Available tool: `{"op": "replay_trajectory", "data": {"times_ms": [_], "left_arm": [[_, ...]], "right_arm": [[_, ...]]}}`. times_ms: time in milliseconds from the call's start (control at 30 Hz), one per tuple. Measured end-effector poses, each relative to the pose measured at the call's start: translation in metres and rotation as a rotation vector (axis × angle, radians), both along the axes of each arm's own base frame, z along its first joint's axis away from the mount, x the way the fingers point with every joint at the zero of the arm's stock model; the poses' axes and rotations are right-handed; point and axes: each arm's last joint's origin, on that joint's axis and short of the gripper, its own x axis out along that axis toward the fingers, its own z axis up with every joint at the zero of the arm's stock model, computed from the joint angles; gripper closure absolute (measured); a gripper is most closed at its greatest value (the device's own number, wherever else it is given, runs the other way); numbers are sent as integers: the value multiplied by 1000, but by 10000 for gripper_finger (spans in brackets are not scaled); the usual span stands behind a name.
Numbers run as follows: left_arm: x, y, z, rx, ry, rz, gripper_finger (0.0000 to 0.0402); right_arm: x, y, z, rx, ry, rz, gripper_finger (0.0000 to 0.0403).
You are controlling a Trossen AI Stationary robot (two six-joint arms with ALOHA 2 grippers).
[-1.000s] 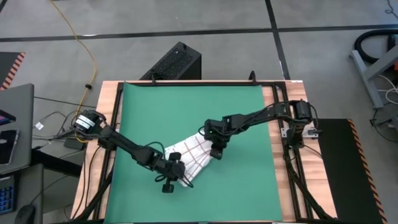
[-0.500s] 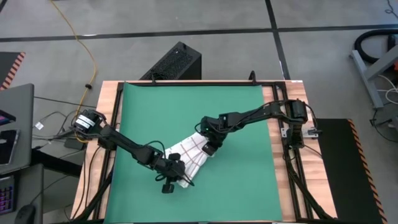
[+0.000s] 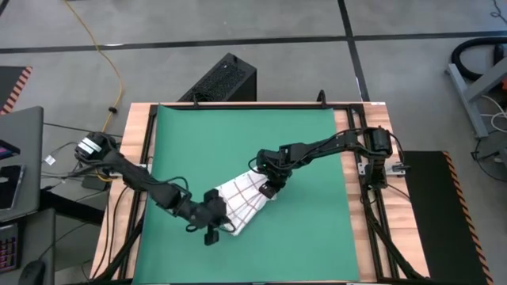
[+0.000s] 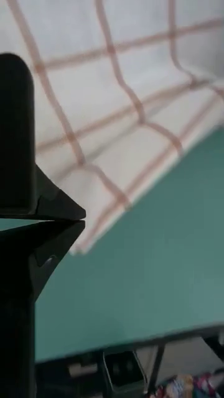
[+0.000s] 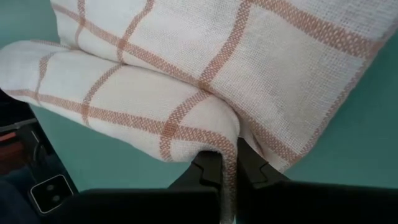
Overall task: Roll towel
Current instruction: Roll the white stripe towel
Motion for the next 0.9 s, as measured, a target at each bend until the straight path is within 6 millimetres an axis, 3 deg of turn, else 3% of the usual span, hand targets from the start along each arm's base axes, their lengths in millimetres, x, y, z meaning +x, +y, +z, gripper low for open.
{"op": "replay_trajectory", "data": {"times_ms": [133,300,467,633,900], "left_arm": [[8,-13,9,24,-41,-54,402],[27,-24,30,189,-63,-207,402],[43,-26,22,315,82,-320,402],[60,-38,20,328,99,-442,401],[62,-40,16,375,116,-550,402]], "right_arm": [[0,0,0,3,2,-2,381],[1,0,0,7,0,-14,381],[1,0,0,-2,-9,-11,381],[1,-1,0,-13,-10,-16,381],[3,-1,1,-25,-26,-21,381]]}}
